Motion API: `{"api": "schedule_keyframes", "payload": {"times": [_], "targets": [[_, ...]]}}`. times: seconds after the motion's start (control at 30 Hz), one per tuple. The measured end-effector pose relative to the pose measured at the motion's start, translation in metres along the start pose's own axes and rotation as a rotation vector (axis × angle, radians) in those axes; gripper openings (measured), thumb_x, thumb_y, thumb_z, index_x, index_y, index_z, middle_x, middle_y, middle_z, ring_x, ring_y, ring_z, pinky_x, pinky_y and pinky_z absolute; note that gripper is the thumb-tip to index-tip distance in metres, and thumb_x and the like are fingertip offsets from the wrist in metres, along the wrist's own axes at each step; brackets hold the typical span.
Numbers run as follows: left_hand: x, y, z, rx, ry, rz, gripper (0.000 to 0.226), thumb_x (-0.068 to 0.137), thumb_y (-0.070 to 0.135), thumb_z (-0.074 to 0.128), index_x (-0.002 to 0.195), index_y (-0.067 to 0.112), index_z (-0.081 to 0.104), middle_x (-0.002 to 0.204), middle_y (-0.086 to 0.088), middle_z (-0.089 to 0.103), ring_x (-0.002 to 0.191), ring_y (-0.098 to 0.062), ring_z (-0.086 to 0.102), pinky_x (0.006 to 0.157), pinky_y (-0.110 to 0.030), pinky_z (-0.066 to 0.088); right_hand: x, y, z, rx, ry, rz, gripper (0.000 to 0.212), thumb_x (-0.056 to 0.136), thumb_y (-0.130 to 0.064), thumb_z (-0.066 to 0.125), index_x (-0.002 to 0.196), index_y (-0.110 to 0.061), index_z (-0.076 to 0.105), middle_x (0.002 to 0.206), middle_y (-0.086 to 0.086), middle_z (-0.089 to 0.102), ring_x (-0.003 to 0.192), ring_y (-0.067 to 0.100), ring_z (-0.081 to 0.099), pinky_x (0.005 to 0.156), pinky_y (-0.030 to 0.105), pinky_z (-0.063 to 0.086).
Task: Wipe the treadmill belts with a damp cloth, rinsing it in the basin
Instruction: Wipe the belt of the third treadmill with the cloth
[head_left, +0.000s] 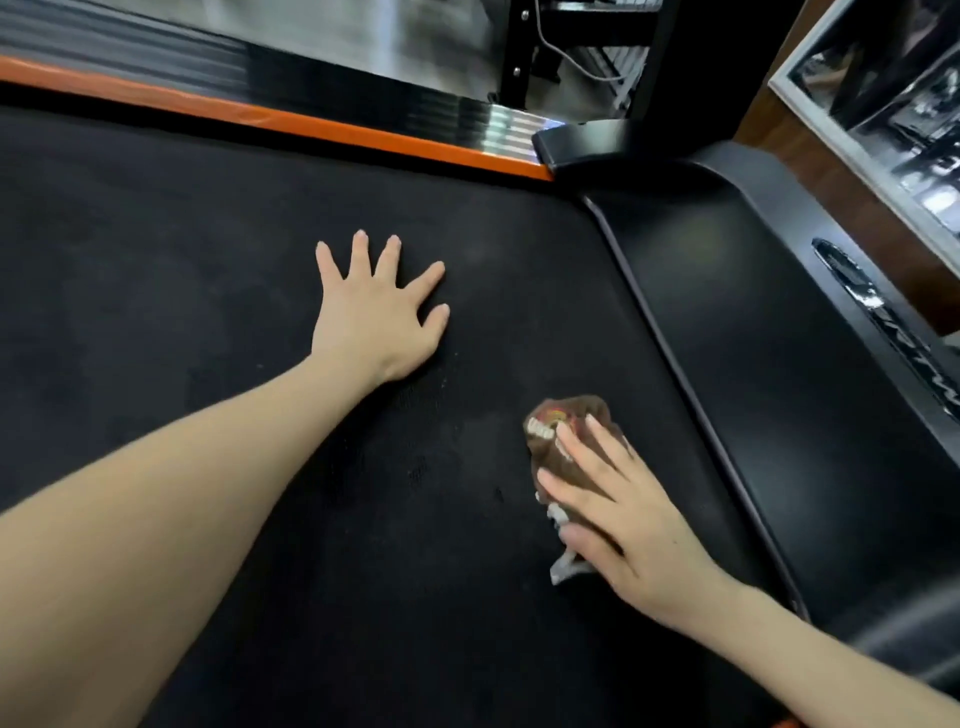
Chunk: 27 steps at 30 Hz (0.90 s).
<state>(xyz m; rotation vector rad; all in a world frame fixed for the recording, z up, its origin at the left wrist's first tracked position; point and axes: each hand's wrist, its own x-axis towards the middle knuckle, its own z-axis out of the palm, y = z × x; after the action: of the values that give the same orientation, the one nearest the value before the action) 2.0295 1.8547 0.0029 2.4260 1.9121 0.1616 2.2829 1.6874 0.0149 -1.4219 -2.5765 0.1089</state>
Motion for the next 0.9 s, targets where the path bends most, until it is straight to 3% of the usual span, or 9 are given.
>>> {"api": "schedule_keyframes", "payload": {"times": [0.2, 0.37, 0.5, 0.57, 0.63, 0.73, 0.83, 0.9], "targets": [[-0.057, 0.008, -0.023, -0.185, 0.110, -0.006, 0.051, 0.098, 0.047, 0.029, 0.147, 0.034, 0.029, 0.157, -0.014, 0.019, 0.144, -0.037, 0.010, 0.114, -0.059, 0.003, 0.012, 0.002, 0.004, 0.006, 0.036, 0.064, 0.043, 0.089, -0.046, 0.051, 0.128, -0.029, 0.057, 0.149, -0.002, 0.035, 0.143, 0.023, 0.022, 0.112, 0.057, 0.020], [-0.154, -0.010, -0.017, -0.057, 0.056, -0.034, 0.060, 0.092, 0.057, 0.015, 0.143, 0.034, 0.037, 0.153, -0.018, 0.028, 0.141, -0.043, 0.019, 0.109, -0.065, 0.003, 0.020, 0.002, -0.001, -0.020, 0.050, 0.086, 0.048, 0.084, -0.052, 0.052, 0.125, -0.028, 0.060, 0.147, 0.001, 0.040, 0.140, 0.024, 0.026, 0.107, 0.059, 0.020], [-0.178, -0.015, -0.005, -0.019, 0.028, -0.045, 0.063, 0.091, 0.058, 0.015, 0.146, 0.032, 0.034, 0.153, -0.018, 0.027, 0.141, -0.043, 0.017, 0.107, -0.068, 0.007, 0.064, 0.010, 0.002, -0.045, 0.098, 0.386, 0.051, 0.086, -0.056, 0.048, 0.129, -0.029, 0.057, 0.150, 0.005, 0.037, 0.141, 0.032, 0.023, 0.107, 0.067, 0.019], [-0.177, -0.013, -0.004, -0.009, 0.029, -0.053, 0.064, 0.091, 0.057, 0.013, 0.147, 0.032, 0.032, 0.154, -0.018, 0.026, 0.142, -0.042, 0.014, 0.107, -0.068, 0.006, 0.072, 0.002, 0.003, -0.063, 0.108, 0.446, 0.050, 0.088, -0.054, 0.041, 0.126, -0.027, 0.060, 0.147, 0.008, 0.041, 0.138, 0.037, 0.028, 0.104, 0.066, 0.026], [-0.176, -0.012, -0.004, -0.002, 0.040, -0.054, 0.065, 0.090, 0.057, 0.011, 0.147, 0.032, 0.030, 0.154, -0.017, 0.024, 0.142, -0.042, 0.013, 0.107, -0.068, 0.005, 0.055, -0.027, 0.007, -0.031, 0.139, 0.306, 0.046, 0.089, -0.047, 0.042, 0.120, -0.022, 0.065, 0.142, 0.013, 0.046, 0.131, 0.043, 0.036, 0.100, 0.063, 0.033], [-0.176, -0.013, -0.006, -0.003, 0.042, -0.042, 0.065, 0.090, 0.056, 0.012, 0.147, 0.031, 0.032, 0.154, -0.019, 0.026, 0.142, -0.043, 0.014, 0.107, -0.068, 0.006, 0.003, -0.084, 0.012, 0.043, 0.062, 0.056, 0.039, 0.091, -0.043, 0.048, 0.122, -0.025, 0.063, 0.146, 0.007, 0.042, 0.137, 0.038, 0.030, 0.109, 0.057, 0.023], [-0.177, -0.014, -0.007, -0.017, 0.032, -0.045, 0.065, 0.090, 0.057, 0.011, 0.147, 0.032, 0.030, 0.154, -0.018, 0.024, 0.142, -0.042, 0.012, 0.108, -0.068, 0.005, -0.003, -0.070, 0.004, -0.038, -0.028, -0.131, 0.040, 0.091, -0.045, 0.047, 0.125, -0.029, 0.060, 0.147, 0.004, 0.041, 0.139, 0.031, 0.030, 0.108, 0.060, 0.022], [-0.177, -0.014, -0.006, -0.019, 0.029, -0.056, 0.066, 0.090, 0.058, 0.009, 0.148, 0.033, 0.027, 0.156, -0.016, 0.021, 0.143, -0.041, 0.010, 0.109, -0.067, 0.004, 0.022, -0.043, 0.002, -0.093, -0.017, 0.017, 0.042, 0.091, -0.045, 0.043, 0.125, -0.028, 0.060, 0.145, 0.004, 0.044, 0.138, 0.032, 0.032, 0.103, 0.068, 0.025]]}}
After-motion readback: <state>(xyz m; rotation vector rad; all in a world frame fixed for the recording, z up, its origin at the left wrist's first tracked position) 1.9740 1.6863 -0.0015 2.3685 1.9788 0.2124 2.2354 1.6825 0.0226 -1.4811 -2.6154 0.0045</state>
